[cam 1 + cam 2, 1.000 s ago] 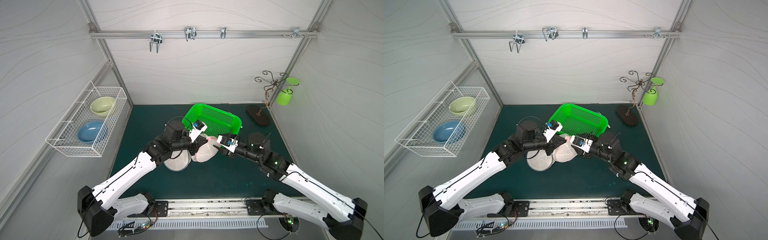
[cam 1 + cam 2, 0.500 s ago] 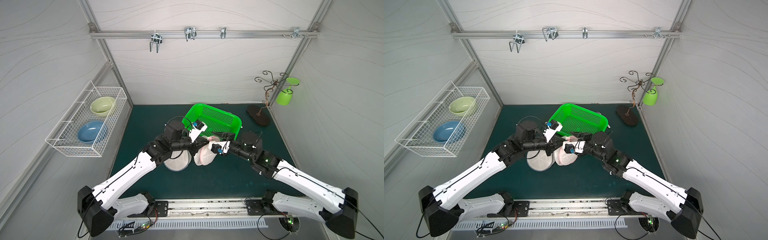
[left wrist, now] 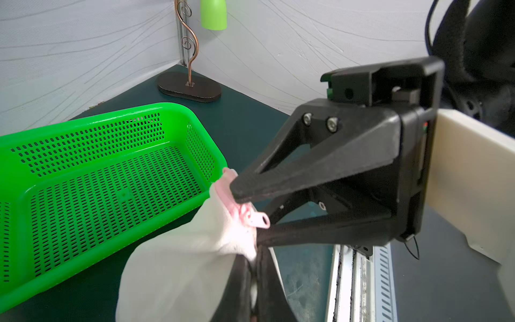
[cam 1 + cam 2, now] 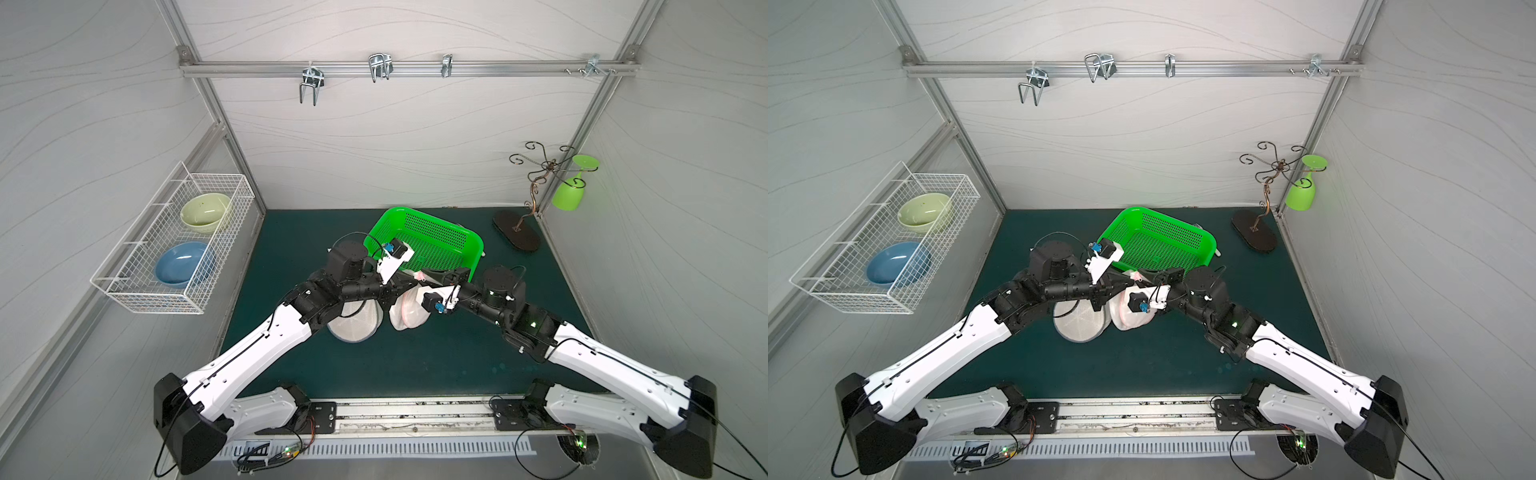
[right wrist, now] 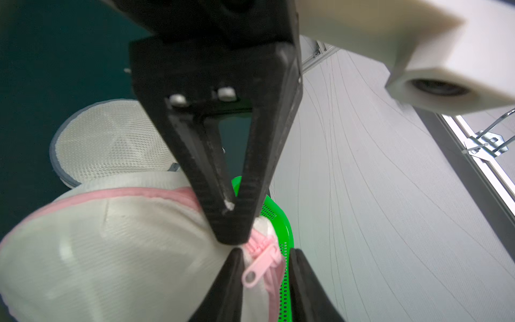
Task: Turn the laundry bag inside out
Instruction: Zip the zipper on the laundry bag.
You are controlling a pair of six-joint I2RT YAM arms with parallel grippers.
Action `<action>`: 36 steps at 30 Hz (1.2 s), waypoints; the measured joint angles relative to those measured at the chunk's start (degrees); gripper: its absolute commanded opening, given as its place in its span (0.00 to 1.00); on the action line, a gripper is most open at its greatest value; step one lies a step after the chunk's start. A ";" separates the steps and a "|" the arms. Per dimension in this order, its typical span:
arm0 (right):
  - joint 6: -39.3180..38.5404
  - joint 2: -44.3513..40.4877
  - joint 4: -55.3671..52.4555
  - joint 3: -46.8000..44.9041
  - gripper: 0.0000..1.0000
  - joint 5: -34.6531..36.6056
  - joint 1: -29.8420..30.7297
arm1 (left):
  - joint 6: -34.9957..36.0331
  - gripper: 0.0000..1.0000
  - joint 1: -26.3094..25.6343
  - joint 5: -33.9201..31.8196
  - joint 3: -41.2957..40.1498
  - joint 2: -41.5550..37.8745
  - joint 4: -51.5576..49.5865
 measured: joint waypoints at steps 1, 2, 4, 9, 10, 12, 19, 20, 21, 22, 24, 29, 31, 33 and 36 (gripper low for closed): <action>0.02 -0.24 0.02 -0.15 0.25 0.00 0.07 | -0.02 0.00 0.00 -0.17 0.00 -0.20 0.00; 0.00 -0.55 0.07 -0.33 0.25 0.02 0.11 | -0.02 0.00 0.00 -0.28 0.00 -0.35 -0.04; 0.00 -1.16 0.31 -0.70 0.24 0.04 0.20 | 0.00 0.00 0.00 -0.42 0.00 -0.63 -0.04; 0.09 -1.97 0.57 -1.20 0.22 0.07 0.35 | 0.00 0.00 0.00 -0.44 -0.02 -0.74 -0.07; 0.11 -2.01 0.79 -1.20 0.21 0.07 0.35 | -0.02 0.00 0.00 -0.44 -0.02 -0.74 -0.07; 0.15 -2.03 1.07 -1.20 0.20 0.09 0.35 | 0.00 0.00 0.00 -0.44 -0.02 -0.74 -0.07; 0.31 -2.03 1.27 -1.20 0.13 0.07 0.35 | 0.00 0.00 0.00 -0.42 -0.02 -0.74 -0.07; 0.46 -2.03 1.29 -1.20 0.12 0.04 0.35 | 0.00 0.00 0.00 -0.42 -0.02 -0.74 -0.09; 0.55 -2.03 1.27 -1.20 0.11 0.04 0.35 | 0.00 0.00 0.00 -0.42 -0.02 -0.74 -0.07; 0.63 -2.03 1.29 -1.20 0.10 0.04 0.35 | 0.00 0.00 0.00 -0.42 -0.02 -0.74 -0.07; 0.76 -2.03 1.29 -1.20 0.08 0.04 0.35 | 0.02 0.00 0.00 -0.42 -0.02 -0.74 -0.09; 1.75 -2.03 1.29 -1.20 0.00 0.07 0.35 | 0.24 0.00 0.00 -0.42 -0.02 -0.74 -0.42; 2.75 -2.03 1.25 -1.20 0.00 0.09 0.35 | 0.66 0.00 0.00 -0.50 -0.02 -0.74 -0.66; 5.31 -2.03 1.09 -1.18 0.00 0.31 0.35 | 1.55 0.00 0.00 -0.81 -0.07 -0.79 -0.68; 13.31 -2.03 -1.22 -0.46 0.00 0.70 0.35 | 3.43 0.00 0.00 -1.62 -1.07 -1.68 -0.52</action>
